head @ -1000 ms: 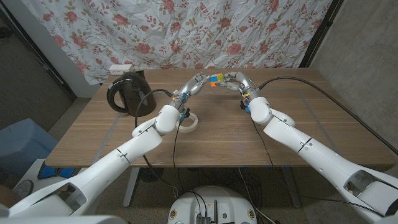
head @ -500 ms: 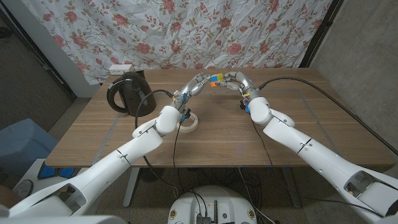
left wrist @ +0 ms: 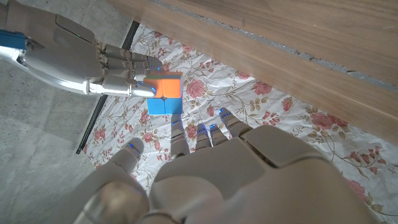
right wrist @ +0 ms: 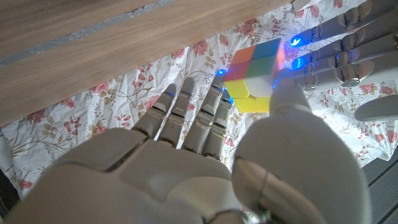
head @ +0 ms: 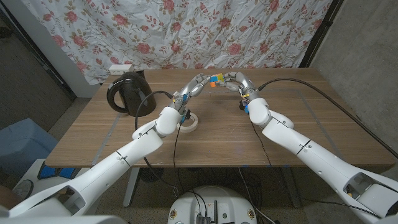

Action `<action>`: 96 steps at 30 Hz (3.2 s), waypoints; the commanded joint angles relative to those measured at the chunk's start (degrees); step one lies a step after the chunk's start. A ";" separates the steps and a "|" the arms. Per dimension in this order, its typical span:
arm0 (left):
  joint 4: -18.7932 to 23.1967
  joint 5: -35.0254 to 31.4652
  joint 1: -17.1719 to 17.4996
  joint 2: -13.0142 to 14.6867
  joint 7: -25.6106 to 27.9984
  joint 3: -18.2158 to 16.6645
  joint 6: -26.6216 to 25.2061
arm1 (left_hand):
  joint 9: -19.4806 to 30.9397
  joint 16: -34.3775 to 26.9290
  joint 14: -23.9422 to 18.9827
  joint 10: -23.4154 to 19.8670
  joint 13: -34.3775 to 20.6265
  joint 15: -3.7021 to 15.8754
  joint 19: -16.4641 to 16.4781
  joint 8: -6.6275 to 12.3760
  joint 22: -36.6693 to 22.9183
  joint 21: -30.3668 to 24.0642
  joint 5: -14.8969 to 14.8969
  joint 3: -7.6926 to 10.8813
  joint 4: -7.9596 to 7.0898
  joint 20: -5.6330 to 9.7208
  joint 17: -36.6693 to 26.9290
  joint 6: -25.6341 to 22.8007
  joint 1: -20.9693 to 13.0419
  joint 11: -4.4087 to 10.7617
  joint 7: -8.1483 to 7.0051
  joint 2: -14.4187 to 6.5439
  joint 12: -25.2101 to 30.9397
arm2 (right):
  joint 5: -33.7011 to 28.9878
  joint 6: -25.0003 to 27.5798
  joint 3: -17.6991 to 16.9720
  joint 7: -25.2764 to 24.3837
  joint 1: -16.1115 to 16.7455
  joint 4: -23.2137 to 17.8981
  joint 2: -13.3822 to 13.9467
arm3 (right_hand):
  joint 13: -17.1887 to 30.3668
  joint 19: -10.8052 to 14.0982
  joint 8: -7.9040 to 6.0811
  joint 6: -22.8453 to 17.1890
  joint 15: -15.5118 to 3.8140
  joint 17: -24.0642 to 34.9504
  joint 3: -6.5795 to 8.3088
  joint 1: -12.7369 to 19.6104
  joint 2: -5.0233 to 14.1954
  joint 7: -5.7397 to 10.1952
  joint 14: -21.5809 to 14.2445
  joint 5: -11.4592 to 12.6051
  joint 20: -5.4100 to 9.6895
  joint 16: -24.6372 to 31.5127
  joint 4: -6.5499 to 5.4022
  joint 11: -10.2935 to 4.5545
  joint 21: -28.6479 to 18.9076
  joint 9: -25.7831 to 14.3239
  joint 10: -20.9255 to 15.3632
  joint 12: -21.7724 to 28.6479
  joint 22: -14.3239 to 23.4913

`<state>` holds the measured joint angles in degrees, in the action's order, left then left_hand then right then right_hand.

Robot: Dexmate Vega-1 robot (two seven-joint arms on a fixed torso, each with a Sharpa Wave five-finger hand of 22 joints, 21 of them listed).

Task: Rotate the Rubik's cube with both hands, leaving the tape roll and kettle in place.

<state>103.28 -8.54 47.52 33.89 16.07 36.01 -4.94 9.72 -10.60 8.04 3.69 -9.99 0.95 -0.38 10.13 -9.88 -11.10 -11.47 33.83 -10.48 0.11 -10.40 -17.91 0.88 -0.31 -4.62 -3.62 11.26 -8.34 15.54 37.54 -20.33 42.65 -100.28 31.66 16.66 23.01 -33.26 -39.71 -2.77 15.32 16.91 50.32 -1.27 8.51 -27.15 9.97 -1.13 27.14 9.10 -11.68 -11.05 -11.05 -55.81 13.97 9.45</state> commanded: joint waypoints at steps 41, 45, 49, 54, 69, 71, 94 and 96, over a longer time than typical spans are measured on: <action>-2.36 0.65 -1.13 -1.04 -0.97 0.87 1.31 | 0.11 -0.05 -0.29 -0.18 -0.10 -0.22 0.59 0.11 -0.07 -0.17 -0.56 0.06 0.14 0.20 0.00 -0.32 -0.55 -0.17 0.22 -6.00 -0.01 | 1.31 0.57 -0.36 -2.55 -0.52 1.18 -2.39 | 0.43 0.48 -0.26 -5.28 -7.64 0.16 -0.47 2.76 2.29 4.14 -0.66 0.16 0.44 0.69 -0.17 -0.88 0.11 -0.31 -2.00 0.22 0.20; -2.55 0.67 -1.35 -1.18 -1.02 0.91 1.01 | 0.11 -0.03 -0.29 -0.18 -0.10 -0.23 0.58 0.09 -0.07 -0.16 -0.57 0.09 0.17 0.20 0.01 -0.27 -0.57 -0.16 0.28 -5.99 -0.02 | 1.49 0.40 -0.25 -2.70 -0.70 1.65 -2.71 | 0.45 0.50 -0.25 -5.32 -7.62 0.15 -0.52 2.77 2.27 4.14 -0.66 0.15 0.43 0.71 -0.16 -0.89 0.11 -0.32 -2.06 0.22 0.20; -2.96 0.71 -1.62 -1.29 -1.06 0.95 1.25 | 0.11 -0.03 -0.30 -0.21 -0.10 -0.20 0.59 0.08 -0.07 -0.15 -0.58 0.11 0.18 0.17 0.01 -0.25 -0.58 -0.14 0.25 -6.00 -0.02 | 1.33 0.21 -0.01 -3.01 -0.99 2.21 -3.02 | 0.46 0.51 -0.22 -5.31 -7.61 0.15 -0.55 2.77 2.27 4.14 -0.69 0.15 0.44 0.74 -0.17 -0.89 0.11 -0.32 -2.08 0.20 0.20; -3.50 0.79 -2.01 -1.44 -1.22 1.07 1.59 | 0.11 -0.02 -0.31 -0.21 -0.10 -0.20 0.60 0.05 -0.06 -0.14 -0.59 0.14 0.20 0.19 0.02 -0.16 -0.60 -0.14 0.25 -6.00 -0.03 | 1.51 0.26 0.12 -3.19 -1.20 2.71 -3.42 | 0.49 0.57 -0.18 -5.32 -7.65 0.15 -0.59 2.83 2.31 4.14 -0.76 0.15 0.50 0.81 -0.16 -0.89 0.09 -0.33 -2.15 0.19 0.20; -3.40 0.64 -2.35 -1.55 -1.45 1.37 1.53 | 0.11 0.01 -0.28 -0.16 -0.10 -0.20 0.61 0.00 -0.06 -0.12 -0.61 0.22 0.24 0.23 0.04 0.01 -0.64 -0.20 0.35 -6.03 -0.08 | 1.50 -0.05 0.27 -5.53 -0.47 3.33 -4.70 | 0.50 0.68 0.02 -5.17 -7.77 0.21 -0.74 3.16 2.20 4.14 -0.87 0.17 0.59 1.01 -0.01 -0.88 0.08 -0.35 -2.11 0.00 0.20; -3.37 0.61 -2.35 -1.48 -1.57 1.46 1.74 | 0.11 0.02 -0.29 -0.16 -0.10 -0.18 0.61 -0.02 -0.06 -0.11 -0.62 0.24 0.25 0.24 0.04 0.08 -0.65 -0.25 0.38 -6.03 -0.09 | 1.86 -0.14 0.04 -5.98 -0.18 3.35 -5.03 | 0.53 0.69 0.03 -5.20 -7.78 0.25 -0.74 3.18 2.26 4.14 -0.96 0.17 0.60 1.10 -0.03 -0.87 0.09 -0.35 -2.14 0.01 0.20; -1.68 0.08 -1.30 -1.40 -1.23 1.63 0.61 | 0.11 0.07 -0.24 -0.20 -0.11 -0.22 0.65 -0.16 -0.05 -0.09 -0.65 0.45 0.33 0.25 0.07 0.70 -0.75 -0.38 0.57 -6.10 -0.10 | 4.49 -0.03 -0.98 -8.00 1.14 2.72 -6.56 | 0.78 0.81 0.14 -5.43 -7.71 0.49 -1.03 3.16 2.41 4.13 -1.65 0.15 0.71 1.70 -0.19 -0.87 0.08 -0.39 -2.35 0.02 0.20; -1.69 0.07 -1.29 -1.24 -1.30 1.59 0.96 | 0.11 0.07 -0.25 -0.18 -0.11 -0.22 0.65 -0.16 -0.05 -0.09 -0.66 0.46 0.34 0.26 0.07 0.71 -0.75 -0.37 0.57 -6.10 -0.12 | 4.89 0.05 -1.15 -8.06 1.21 2.67 -6.70 | 0.82 0.82 0.15 -5.45 -7.69 0.50 -1.06 3.14 2.41 4.13 -1.67 0.14 0.73 1.73 -0.21 -0.86 0.08 -0.39 -2.37 0.03 0.21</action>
<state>101.00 -8.22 45.83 32.45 14.63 37.57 -3.69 9.70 -10.60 7.67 3.59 -9.99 0.71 -0.07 9.90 -9.89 -11.10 -11.73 34.03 -10.29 0.42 -10.11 -17.35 0.80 -0.42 -4.10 -3.54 11.26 -4.75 15.45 36.89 -27.73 43.49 -97.44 25.60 17.17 23.44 -32.87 -40.01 -2.76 15.58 16.04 51.89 -1.33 8.21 -28.37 9.76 -0.70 28.61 9.02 -11.26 -11.05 -11.32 -56.20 13.79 9.45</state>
